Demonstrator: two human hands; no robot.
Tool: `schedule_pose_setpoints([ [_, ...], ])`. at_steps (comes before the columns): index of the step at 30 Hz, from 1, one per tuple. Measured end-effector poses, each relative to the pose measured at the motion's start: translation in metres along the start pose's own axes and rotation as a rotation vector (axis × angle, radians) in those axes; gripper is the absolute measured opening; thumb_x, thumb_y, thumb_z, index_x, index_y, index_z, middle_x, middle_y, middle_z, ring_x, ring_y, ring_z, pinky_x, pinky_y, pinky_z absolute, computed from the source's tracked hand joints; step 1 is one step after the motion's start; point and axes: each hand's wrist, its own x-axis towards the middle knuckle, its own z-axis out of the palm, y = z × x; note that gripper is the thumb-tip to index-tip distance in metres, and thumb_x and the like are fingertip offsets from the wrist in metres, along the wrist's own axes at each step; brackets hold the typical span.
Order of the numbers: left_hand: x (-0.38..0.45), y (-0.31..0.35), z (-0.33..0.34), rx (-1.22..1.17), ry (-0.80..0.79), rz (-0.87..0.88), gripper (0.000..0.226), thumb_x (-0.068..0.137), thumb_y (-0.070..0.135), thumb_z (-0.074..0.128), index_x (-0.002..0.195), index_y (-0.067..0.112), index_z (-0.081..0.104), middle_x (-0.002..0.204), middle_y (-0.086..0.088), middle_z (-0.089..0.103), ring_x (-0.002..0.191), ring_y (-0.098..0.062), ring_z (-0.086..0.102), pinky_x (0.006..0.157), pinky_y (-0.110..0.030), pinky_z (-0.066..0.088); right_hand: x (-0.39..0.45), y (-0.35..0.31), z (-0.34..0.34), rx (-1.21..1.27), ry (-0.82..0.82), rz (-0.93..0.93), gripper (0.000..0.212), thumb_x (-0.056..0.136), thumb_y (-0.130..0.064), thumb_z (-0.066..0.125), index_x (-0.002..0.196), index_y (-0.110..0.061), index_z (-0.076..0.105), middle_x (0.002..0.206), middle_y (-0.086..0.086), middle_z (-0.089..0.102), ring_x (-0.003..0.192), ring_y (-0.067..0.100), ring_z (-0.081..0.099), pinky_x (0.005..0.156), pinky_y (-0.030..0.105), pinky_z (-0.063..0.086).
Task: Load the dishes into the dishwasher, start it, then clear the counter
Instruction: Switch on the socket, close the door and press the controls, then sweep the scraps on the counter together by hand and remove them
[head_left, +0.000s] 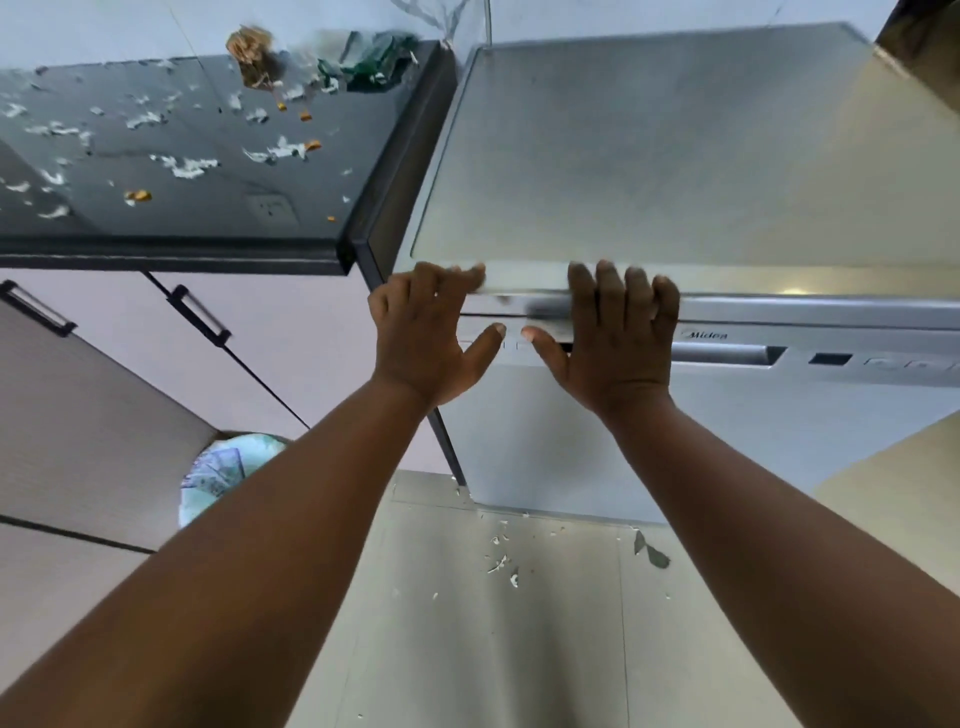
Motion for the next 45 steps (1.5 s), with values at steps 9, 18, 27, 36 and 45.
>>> schedule_pose_setpoints([
  [9,0.043,0.021,-0.035,-0.207,-0.280,-0.411,0.031,0.092,0.051,0.054,0.100,0.025,0.068,0.121,0.002,0.051,0.118,-0.024,0.041,0.090,-0.036,0.024,0.066,-0.004,-0.044,-0.013,-0.578,-0.036,0.059,0.091,-0.053,0.036,0.110,-0.007,0.067,0.087,0.007,0.063,0.076,0.029,0.058,0.079,0.039,0.029],
  [18,0.057,0.014,-0.059,-0.201,-0.530,-0.245,0.026,0.098,0.039,0.047,0.114,0.024,0.060,0.116,-0.007,0.061,0.110,-0.025,0.055,0.086,-0.036,0.044,0.103,-0.005,-0.062,0.174,-1.061,0.009,0.058,0.101,-0.042,0.030,0.144,-0.003,0.034,0.148,0.015,0.038,0.133,0.036,0.038,0.106,0.043,0.033],
  [27,0.071,-0.011,-0.075,-0.033,-0.546,0.092,0.032,0.099,0.042,0.044,0.110,0.014,0.054,0.099,-0.009,0.066,0.091,-0.030,0.063,0.072,-0.034,0.044,0.141,-0.044,-0.066,-0.017,-1.269,0.173,0.059,0.103,-0.044,0.025,0.141,0.000,0.038,0.144,0.018,0.042,0.132,0.031,0.040,0.105,0.039,0.033],
  [36,0.079,-0.078,-0.068,-0.063,-0.532,0.245,0.060,0.099,0.051,0.034,0.148,0.017,0.031,0.160,-0.007,0.020,0.148,-0.028,0.011,0.120,-0.043,0.009,0.153,-0.100,-0.049,0.063,-1.205,0.221,0.072,0.100,-0.053,0.016,0.153,-0.007,-0.001,0.161,0.011,0.000,0.149,0.027,-0.002,0.120,0.042,0.000],
  [45,0.082,-0.177,-0.086,-0.011,-0.520,0.113,0.066,0.100,0.054,0.017,0.154,0.020,0.001,0.162,-0.005,-0.008,0.147,-0.023,-0.018,0.120,-0.045,-0.008,0.195,-0.185,-0.024,0.225,-1.114,0.110,0.072,0.099,-0.055,0.013,0.153,-0.010,-0.001,0.161,0.009,-0.004,0.148,0.024,-0.008,0.119,0.039,-0.004],
])
